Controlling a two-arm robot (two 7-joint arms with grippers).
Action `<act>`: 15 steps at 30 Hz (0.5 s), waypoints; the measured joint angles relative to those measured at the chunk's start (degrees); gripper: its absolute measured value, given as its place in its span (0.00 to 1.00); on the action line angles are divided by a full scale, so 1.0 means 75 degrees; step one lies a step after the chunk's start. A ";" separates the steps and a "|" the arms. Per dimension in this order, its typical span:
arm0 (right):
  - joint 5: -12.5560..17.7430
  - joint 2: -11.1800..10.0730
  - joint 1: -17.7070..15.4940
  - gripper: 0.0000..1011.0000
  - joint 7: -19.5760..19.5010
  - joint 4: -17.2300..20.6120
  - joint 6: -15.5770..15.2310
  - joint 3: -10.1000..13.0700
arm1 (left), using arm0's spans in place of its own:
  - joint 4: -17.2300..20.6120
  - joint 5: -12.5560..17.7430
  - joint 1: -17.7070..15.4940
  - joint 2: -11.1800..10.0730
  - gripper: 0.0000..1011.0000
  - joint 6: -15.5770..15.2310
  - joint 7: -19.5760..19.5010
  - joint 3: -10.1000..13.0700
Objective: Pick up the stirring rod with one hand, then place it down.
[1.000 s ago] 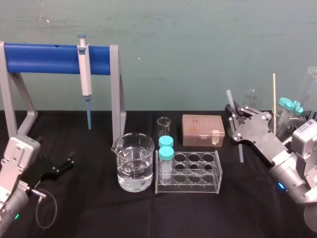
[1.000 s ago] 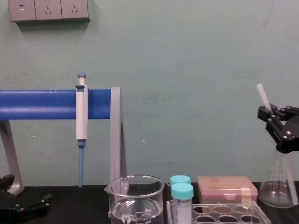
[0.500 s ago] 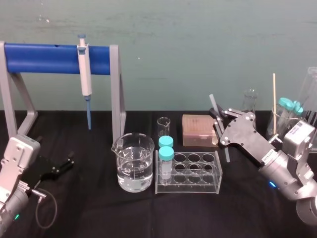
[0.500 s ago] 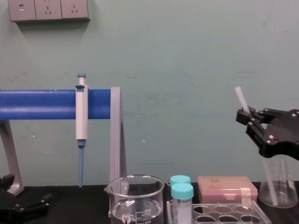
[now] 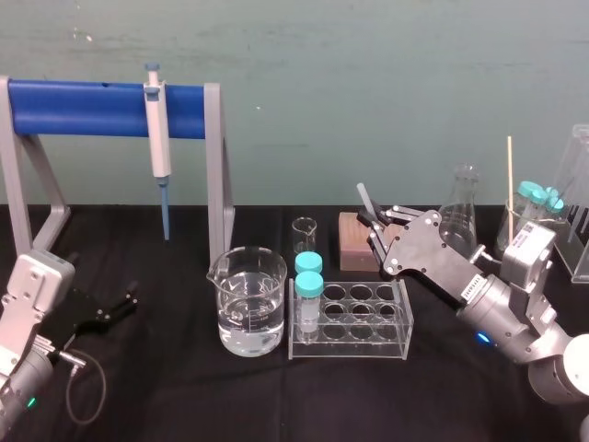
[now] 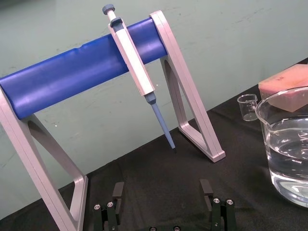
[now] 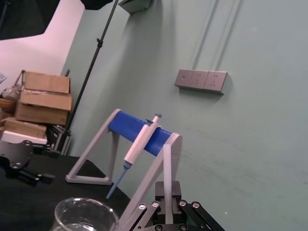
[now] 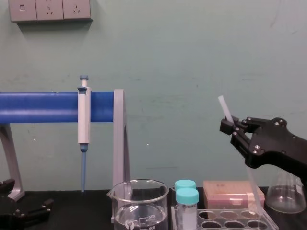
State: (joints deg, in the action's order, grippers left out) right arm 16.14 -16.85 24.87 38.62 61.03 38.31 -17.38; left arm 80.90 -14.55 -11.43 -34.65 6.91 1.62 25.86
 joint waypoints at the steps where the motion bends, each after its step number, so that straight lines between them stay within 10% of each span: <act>1: 0.0060 0.0018 0.0040 0.07 0.0064 -0.0071 0.0003 -0.0034 | 0.0000 0.0000 0.0000 0.0000 0.99 0.0000 0.0000 0.0000; 15: 0.0607 0.0177 0.0351 0.07 0.0578 -0.0780 -0.0034 -0.0233 | 0.0000 0.0000 0.0000 0.0000 0.99 0.0000 0.0000 0.0000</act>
State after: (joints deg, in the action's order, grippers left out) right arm 20.69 -15.52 27.50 42.96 55.18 38.06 -19.13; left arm 80.90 -14.55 -11.43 -34.65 6.91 1.62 25.86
